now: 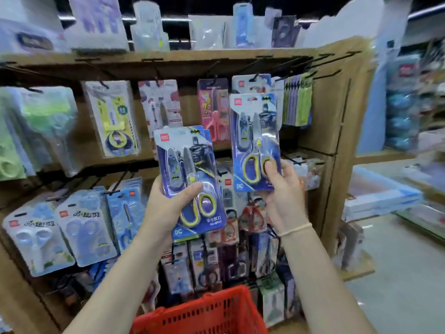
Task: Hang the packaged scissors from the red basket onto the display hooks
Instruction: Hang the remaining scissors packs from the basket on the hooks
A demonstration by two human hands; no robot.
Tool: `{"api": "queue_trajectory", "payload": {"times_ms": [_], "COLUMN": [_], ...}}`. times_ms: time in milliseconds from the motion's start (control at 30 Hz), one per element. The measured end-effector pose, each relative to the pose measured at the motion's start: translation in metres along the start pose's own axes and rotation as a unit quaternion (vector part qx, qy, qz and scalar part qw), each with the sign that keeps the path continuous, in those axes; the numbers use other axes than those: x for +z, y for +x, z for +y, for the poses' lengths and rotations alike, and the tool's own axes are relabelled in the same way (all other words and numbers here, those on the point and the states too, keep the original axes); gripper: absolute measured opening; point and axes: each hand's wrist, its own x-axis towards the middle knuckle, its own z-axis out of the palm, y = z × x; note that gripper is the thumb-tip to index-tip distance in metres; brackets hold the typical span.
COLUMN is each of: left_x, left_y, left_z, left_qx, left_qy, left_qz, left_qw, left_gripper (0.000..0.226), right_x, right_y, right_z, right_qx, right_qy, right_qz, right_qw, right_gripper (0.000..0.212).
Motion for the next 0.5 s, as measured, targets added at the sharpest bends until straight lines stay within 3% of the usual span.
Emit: {"api": "queue_trajectory", "payload": {"times_ms": [133, 300, 500], "left_x": [0.021, 0.038, 0.052], "left_y": [0.016, 0.031, 0.043], "left_z": [0.009, 0.01, 0.009], "left_qx": [0.014, 0.011, 0.009], "left_qy": [-0.01, -0.008, -0.007], "left_qz": [-0.031, -0.039, -0.041], "left_qw": [0.999, 0.999, 0.999], "left_gripper": [0.061, 0.078, 0.078], "right_x": [0.006, 0.013, 0.011], "right_y": [0.04, 0.076, 0.092], "right_z": [-0.019, -0.024, -0.019], "right_qx": [-0.032, -0.03, -0.022], "right_qy": [-0.031, -0.077, -0.08], "right_qz": [0.013, 0.042, 0.05], "right_qw": [0.999, 0.996, 0.995], "right_gripper": [0.011, 0.02, 0.031]}}
